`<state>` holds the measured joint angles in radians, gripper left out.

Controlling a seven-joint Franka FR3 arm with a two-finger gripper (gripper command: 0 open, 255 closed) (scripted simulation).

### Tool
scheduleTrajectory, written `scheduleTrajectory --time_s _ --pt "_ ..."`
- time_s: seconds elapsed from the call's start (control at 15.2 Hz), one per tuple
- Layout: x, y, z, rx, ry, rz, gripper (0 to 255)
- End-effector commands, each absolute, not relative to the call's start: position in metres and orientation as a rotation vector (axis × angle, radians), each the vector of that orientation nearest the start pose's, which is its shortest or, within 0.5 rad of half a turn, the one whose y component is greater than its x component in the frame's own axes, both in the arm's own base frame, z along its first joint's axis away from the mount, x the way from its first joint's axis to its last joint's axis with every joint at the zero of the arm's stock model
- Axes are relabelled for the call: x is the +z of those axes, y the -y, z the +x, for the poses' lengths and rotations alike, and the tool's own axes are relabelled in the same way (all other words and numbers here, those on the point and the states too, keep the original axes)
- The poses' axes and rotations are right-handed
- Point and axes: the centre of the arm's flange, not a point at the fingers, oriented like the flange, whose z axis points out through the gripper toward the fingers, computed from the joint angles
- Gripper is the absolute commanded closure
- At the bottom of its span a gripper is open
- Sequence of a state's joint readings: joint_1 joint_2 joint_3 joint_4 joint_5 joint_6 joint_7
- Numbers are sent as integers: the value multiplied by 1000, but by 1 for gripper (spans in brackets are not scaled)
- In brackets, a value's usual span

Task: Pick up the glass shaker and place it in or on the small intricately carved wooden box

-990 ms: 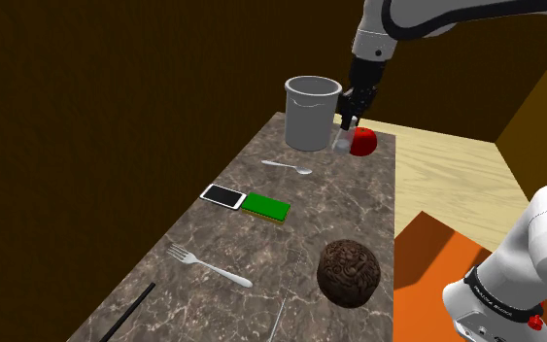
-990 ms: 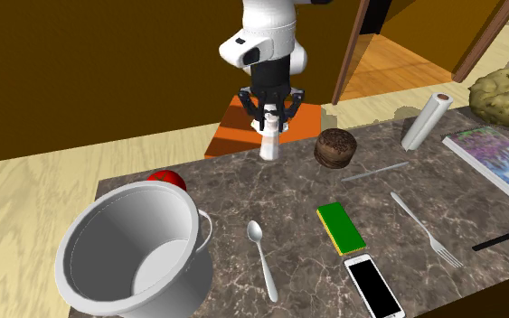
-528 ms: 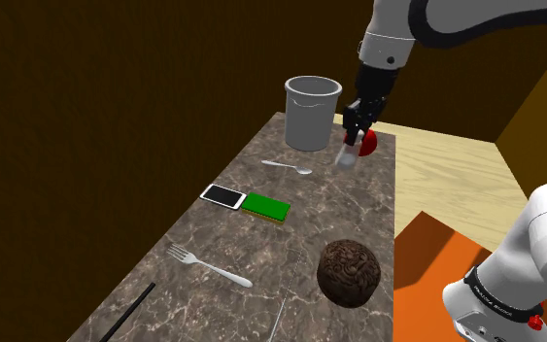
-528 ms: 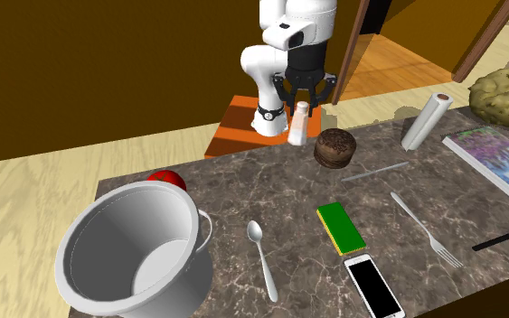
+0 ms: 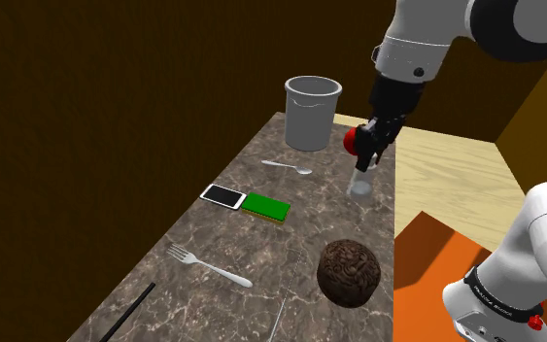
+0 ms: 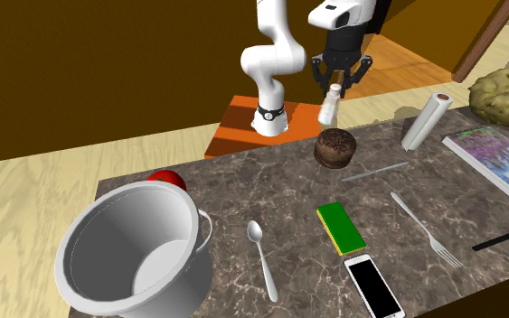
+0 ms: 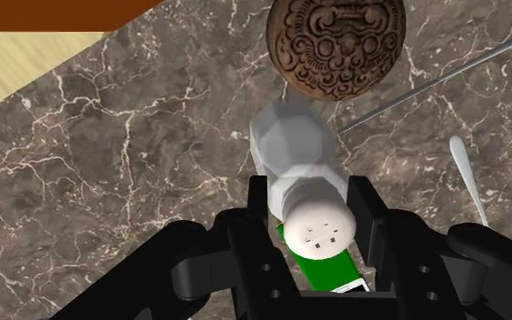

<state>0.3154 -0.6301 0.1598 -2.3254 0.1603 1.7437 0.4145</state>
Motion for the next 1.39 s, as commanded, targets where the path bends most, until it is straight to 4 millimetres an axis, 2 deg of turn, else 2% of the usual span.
scheduleTrajectory --time_s 0.0,0.33,1.32 --pt "565 -207 297 -19 9 -3065 255" --pt "572 -256 247 -19 9 -3065 255" --pt "493 -256 247 -19 9 -3065 255"
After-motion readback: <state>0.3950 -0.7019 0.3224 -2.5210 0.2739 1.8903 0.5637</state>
